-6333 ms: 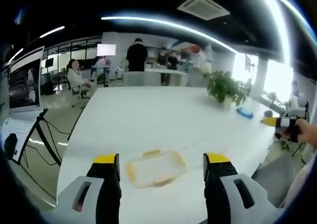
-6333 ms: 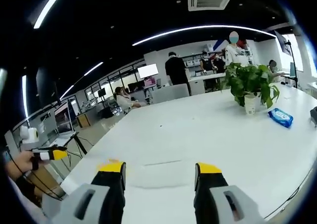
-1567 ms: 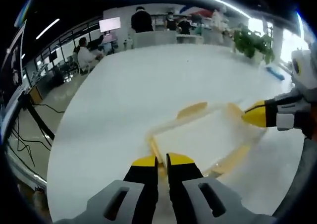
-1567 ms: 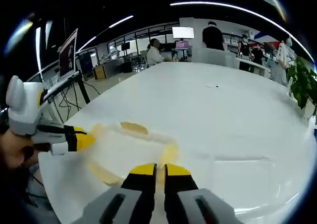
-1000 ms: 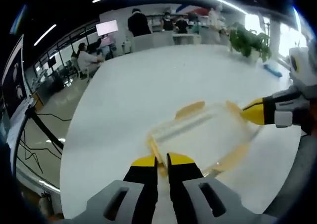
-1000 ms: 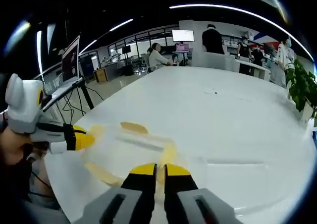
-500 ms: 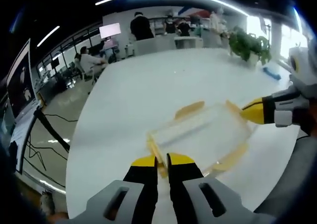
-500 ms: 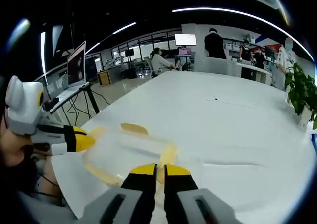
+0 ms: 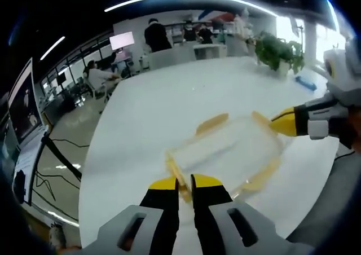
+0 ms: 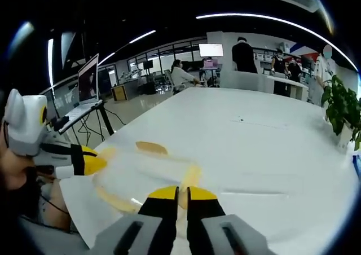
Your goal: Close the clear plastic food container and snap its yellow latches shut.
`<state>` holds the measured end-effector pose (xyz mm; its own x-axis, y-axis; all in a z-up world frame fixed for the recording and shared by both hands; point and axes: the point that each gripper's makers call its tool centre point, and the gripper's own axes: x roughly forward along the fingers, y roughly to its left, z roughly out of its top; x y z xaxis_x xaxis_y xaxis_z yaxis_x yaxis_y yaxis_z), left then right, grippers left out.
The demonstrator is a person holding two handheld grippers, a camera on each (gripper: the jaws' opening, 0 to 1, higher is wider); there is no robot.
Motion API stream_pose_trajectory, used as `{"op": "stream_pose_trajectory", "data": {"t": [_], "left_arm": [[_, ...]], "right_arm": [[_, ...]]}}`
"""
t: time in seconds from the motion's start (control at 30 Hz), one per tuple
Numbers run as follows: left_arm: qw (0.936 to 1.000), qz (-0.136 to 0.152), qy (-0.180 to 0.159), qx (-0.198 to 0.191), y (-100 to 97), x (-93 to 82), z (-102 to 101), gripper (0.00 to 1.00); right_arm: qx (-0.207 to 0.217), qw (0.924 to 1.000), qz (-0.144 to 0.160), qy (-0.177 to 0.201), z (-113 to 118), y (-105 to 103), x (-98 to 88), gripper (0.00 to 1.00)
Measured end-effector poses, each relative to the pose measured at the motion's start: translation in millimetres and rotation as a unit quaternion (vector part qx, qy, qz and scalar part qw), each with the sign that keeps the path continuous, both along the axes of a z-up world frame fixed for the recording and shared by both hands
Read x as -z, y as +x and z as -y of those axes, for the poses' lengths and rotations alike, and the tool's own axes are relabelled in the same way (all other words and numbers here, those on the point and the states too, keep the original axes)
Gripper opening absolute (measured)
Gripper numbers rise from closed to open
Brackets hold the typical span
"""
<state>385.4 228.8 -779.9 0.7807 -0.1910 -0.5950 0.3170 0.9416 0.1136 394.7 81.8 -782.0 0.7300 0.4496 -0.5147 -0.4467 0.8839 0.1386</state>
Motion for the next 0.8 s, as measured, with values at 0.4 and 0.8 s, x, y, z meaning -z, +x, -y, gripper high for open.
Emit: {"op": "stream_pose_trajectory", "data": {"t": [0.4,0.8], "left_arm": [[0.9997,0.007,-0.008,0.021,10.2,-9.7,31,0.05],[0.9987,0.004,-0.018,0.047,19.3,-9.1,69,0.05]], "right_arm": [[0.017,0.9998,0.000,0.011,34,9,-11.7,0.00],[0.044,0.9990,-0.005,0.006,70,11,-13.0,0.00]]}}
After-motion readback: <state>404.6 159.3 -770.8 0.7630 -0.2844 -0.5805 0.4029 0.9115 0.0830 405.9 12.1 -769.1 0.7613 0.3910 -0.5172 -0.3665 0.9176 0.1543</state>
